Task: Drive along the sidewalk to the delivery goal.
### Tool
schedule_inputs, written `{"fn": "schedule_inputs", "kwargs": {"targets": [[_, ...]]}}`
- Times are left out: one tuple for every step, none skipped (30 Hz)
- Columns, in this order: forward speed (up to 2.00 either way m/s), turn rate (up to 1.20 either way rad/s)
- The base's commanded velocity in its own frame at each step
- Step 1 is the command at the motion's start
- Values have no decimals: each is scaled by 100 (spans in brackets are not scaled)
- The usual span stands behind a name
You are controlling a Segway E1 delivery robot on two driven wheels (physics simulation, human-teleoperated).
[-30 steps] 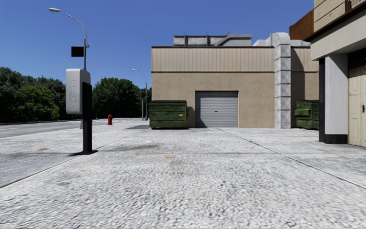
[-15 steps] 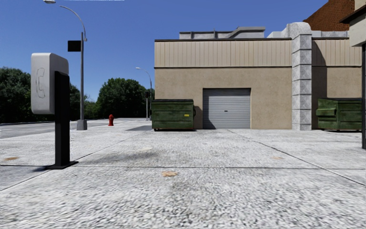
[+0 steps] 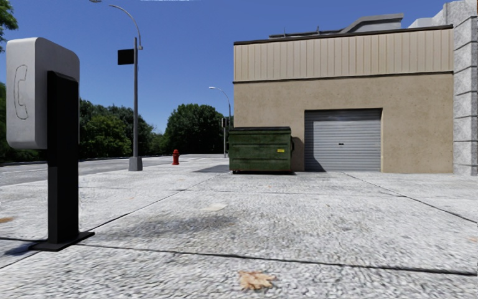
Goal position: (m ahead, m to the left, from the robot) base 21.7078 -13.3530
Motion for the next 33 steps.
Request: {"fn": "schedule_inputs", "kwargs": {"targets": [[200,42],[200,42],[200,42],[200,42],[200,42],[200,42],[200,42],[200,42],[200,42],[200,42],[200,42],[200,42],[200,42],[200,42],[200,42],[200,42],[200,42],[200,42],[200,42],[200,42],[200,42],[200,42],[200,42],[200,42],[200,42],[200,42],[200,42],[200,42],[200,42],[200,42],[200,42],[200,42],[200,42]]}}
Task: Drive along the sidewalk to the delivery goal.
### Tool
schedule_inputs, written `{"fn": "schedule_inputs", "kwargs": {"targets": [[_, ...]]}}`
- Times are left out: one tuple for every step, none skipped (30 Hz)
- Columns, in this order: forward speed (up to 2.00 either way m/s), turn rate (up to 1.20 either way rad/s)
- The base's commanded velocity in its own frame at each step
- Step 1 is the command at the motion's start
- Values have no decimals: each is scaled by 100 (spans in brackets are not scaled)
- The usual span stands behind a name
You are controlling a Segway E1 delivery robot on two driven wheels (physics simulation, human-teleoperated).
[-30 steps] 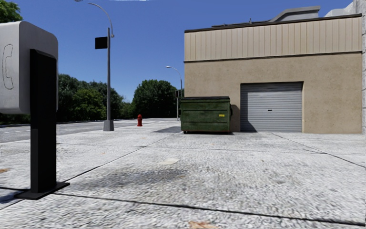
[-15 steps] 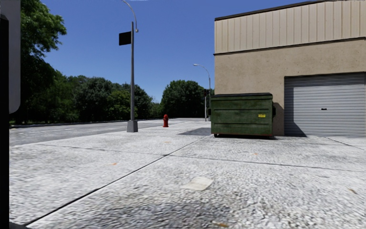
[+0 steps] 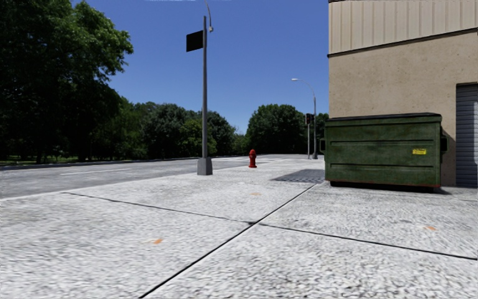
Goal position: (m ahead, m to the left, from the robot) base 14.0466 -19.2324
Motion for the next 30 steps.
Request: {"fn": "schedule_inputs", "kwargs": {"targets": [[200,0],[200,0],[200,0],[200,0],[200,0],[200,0],[200,0],[200,0],[200,0],[200,0],[200,0],[200,0],[200,0],[200,0],[200,0],[200,0],[200,0],[200,0],[200,0],[200,0],[200,0],[200,0],[200,0],[200,0],[200,0],[200,0],[200,0],[200,0],[200,0],[200,-2]]}}
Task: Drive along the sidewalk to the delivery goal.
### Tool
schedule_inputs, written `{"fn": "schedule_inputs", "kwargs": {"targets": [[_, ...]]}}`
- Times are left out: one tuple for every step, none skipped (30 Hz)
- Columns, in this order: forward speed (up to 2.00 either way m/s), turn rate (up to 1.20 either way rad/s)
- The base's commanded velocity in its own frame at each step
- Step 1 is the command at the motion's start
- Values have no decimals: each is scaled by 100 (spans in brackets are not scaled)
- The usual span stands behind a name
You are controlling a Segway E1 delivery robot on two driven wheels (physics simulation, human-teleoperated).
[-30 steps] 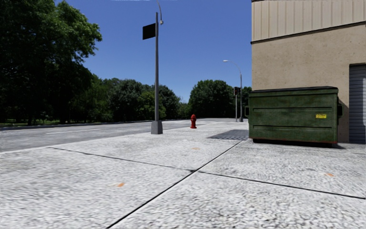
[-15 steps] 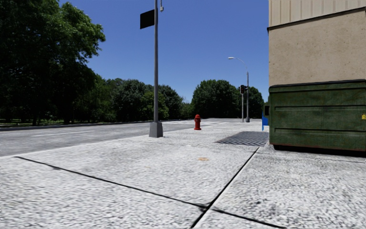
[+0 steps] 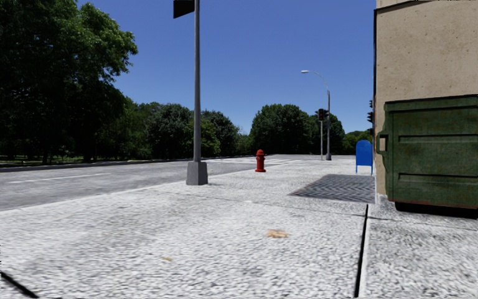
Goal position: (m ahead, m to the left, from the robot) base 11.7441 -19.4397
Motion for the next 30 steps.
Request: {"fn": "schedule_inputs", "kwargs": {"targets": [[200,-2],[200,-7],[200,-18],[200,-22],[200,-24],[200,-24],[200,-24],[200,-25],[200,-25],[200,-25],[200,-25],[200,-26],[200,-26],[200,-27],[200,-27],[200,-28],[200,-28],[200,-28],[200,-28],[200,-28],[200,-29],[200,-29],[200,-29],[200,-29],[200,-29],[200,-29],[200,-30],[200,-32],[200,-32],[200,-32]]}}
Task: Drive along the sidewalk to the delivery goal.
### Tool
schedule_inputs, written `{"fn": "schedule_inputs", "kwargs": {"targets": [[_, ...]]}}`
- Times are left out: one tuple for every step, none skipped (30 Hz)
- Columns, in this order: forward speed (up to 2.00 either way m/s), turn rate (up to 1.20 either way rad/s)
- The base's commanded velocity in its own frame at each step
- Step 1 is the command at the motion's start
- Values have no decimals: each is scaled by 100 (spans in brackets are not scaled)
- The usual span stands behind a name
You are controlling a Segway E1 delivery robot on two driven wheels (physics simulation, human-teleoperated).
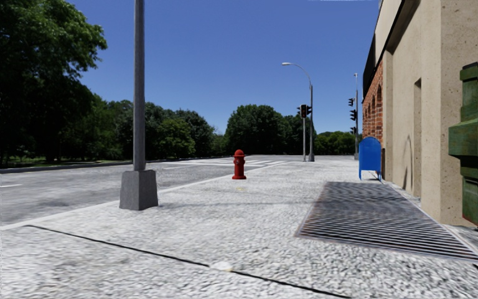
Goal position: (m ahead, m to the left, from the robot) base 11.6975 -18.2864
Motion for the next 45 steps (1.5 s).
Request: {"fn": "schedule_inputs", "kwargs": {"targets": [[200,-33],[200,-33],[200,-33],[200,-35],[200,-35],[200,-39],[200,-47],[200,-48],[200,-49],[200,-49],[200,-49],[200,-49],[200,-49],[200,-49],[200,-33],[200,-2],[200,-2],[200,0],[200,0],[200,0],[200,0],[200,0],[200,0],[200,0],[200,0],[200,-8],[200,-26],[200,-39],[200,-39],[200,-43],[200,-44],[200,-44],[200,-44],[200,-45],[200,-45],[200,-45],[200,-45],[200,-45],[200,-45],[200,-45],[200,-45],[200,-45],[200,-41],[200,-19],[200,0]]}}
